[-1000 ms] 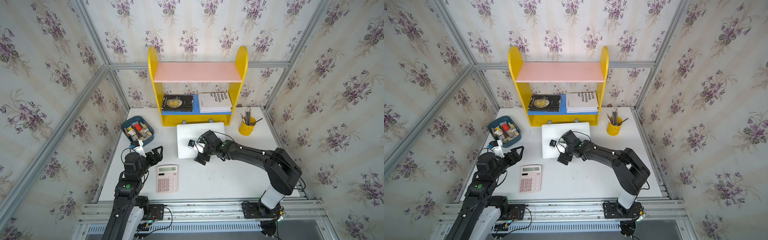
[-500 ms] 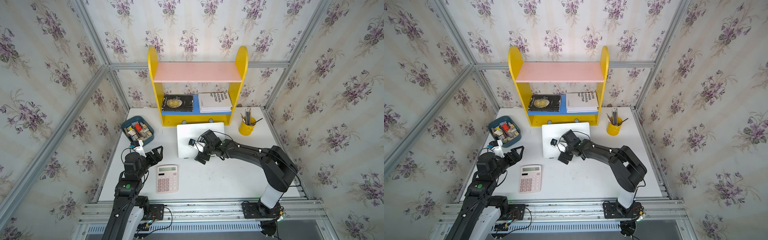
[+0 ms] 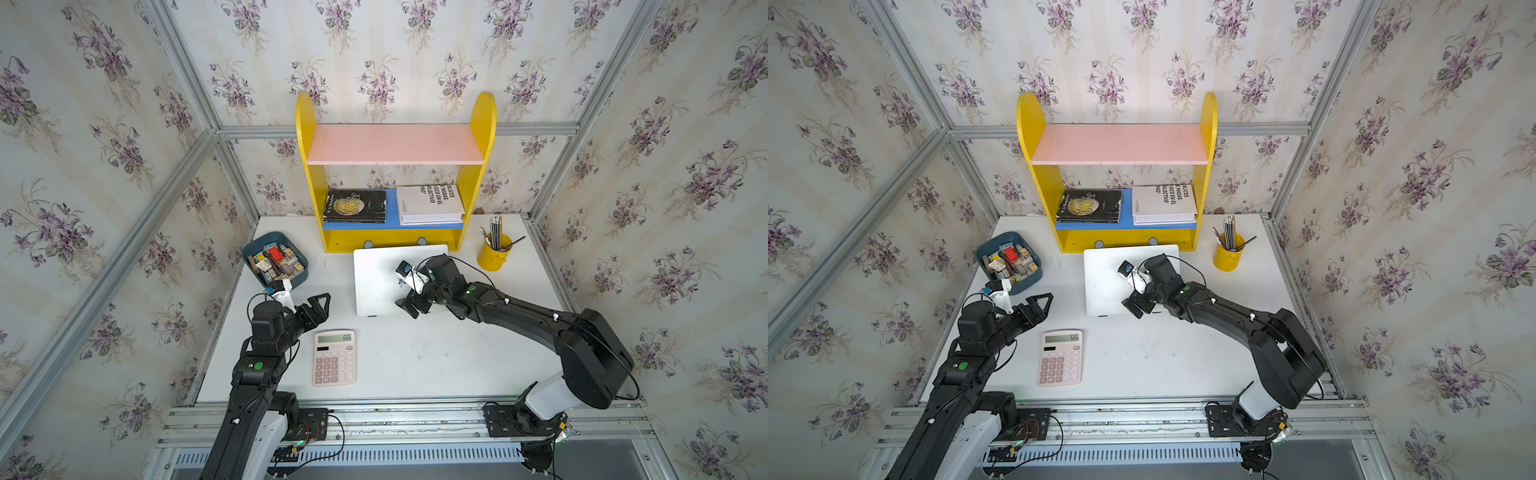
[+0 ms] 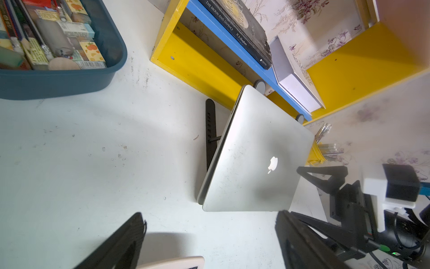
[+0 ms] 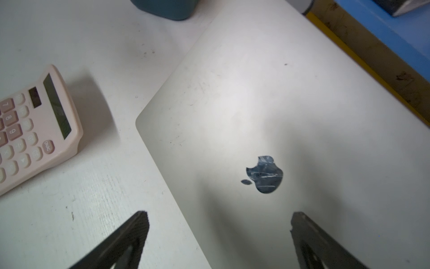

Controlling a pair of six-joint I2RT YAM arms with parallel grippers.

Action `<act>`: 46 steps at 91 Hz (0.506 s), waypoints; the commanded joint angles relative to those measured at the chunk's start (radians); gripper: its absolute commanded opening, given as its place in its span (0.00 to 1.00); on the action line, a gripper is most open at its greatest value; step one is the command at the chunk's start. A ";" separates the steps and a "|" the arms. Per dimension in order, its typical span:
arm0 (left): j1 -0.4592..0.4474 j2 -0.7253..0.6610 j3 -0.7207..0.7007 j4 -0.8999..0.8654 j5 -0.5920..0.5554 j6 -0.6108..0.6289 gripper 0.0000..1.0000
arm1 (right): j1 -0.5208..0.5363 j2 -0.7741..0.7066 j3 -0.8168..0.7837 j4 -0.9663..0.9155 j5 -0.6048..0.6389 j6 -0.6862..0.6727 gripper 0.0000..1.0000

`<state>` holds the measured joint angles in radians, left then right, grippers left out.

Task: Close the laptop lid and set it aside
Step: Close the lid of the laptop.

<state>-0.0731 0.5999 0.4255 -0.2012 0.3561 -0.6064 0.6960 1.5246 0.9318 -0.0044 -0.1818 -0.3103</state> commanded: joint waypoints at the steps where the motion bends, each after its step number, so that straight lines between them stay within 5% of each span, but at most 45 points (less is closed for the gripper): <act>1: -0.001 0.022 0.004 0.063 0.062 -0.015 0.92 | -0.034 -0.051 -0.051 0.124 -0.019 0.153 1.00; 46: -0.101 0.218 -0.043 0.218 0.107 -0.038 0.91 | -0.303 -0.292 -0.476 0.573 -0.127 0.616 1.00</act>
<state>-0.1452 0.7845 0.3965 -0.0628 0.4614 -0.6395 0.4282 1.2613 0.5175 0.4000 -0.2882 0.1749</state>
